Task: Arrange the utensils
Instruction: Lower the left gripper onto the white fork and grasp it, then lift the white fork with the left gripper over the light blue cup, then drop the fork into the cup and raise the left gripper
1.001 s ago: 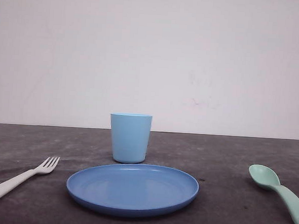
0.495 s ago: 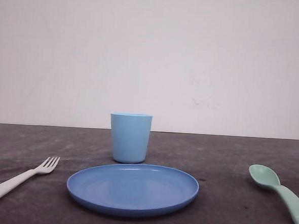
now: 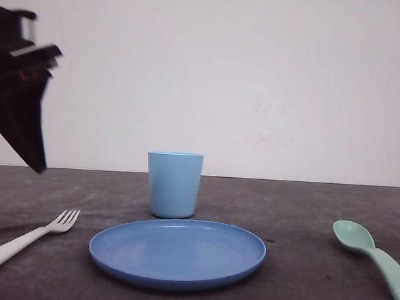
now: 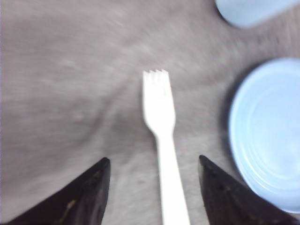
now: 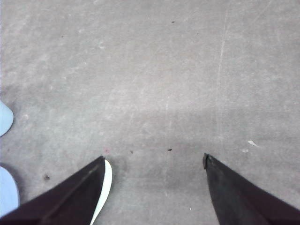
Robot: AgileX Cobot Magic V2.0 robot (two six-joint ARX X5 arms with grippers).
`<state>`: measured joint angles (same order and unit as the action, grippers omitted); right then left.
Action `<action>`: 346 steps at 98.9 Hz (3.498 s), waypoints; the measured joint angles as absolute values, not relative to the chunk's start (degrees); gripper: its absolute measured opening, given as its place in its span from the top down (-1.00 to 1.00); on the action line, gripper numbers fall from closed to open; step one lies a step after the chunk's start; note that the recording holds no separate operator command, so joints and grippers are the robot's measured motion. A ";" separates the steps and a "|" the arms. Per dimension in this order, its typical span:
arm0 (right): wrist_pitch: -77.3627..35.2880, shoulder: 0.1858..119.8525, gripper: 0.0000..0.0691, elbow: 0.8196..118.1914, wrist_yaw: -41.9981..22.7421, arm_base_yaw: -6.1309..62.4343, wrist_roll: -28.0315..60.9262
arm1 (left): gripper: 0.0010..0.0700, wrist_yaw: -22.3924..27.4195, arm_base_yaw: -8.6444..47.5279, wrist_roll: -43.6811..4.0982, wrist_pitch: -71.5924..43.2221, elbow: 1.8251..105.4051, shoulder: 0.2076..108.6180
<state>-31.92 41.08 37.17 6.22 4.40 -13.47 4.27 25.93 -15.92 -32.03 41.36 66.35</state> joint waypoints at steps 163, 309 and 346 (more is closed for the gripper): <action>-32.14 41.08 -0.21 37.26 6.22 4.40 -13.50 | 0.91 -5.06 32.34 -16.93 -5.45 47.99 65.89; -32.42 41.15 -0.21 37.34 6.09 5.63 -11.81 | 0.21 -3.46 34.15 -14.37 38.24 48.05 97.25; -35.94 41.95 -0.21 37.36 7.53 11.94 -15.00 | 0.18 -3.22 34.15 -14.13 23.38 48.14 83.07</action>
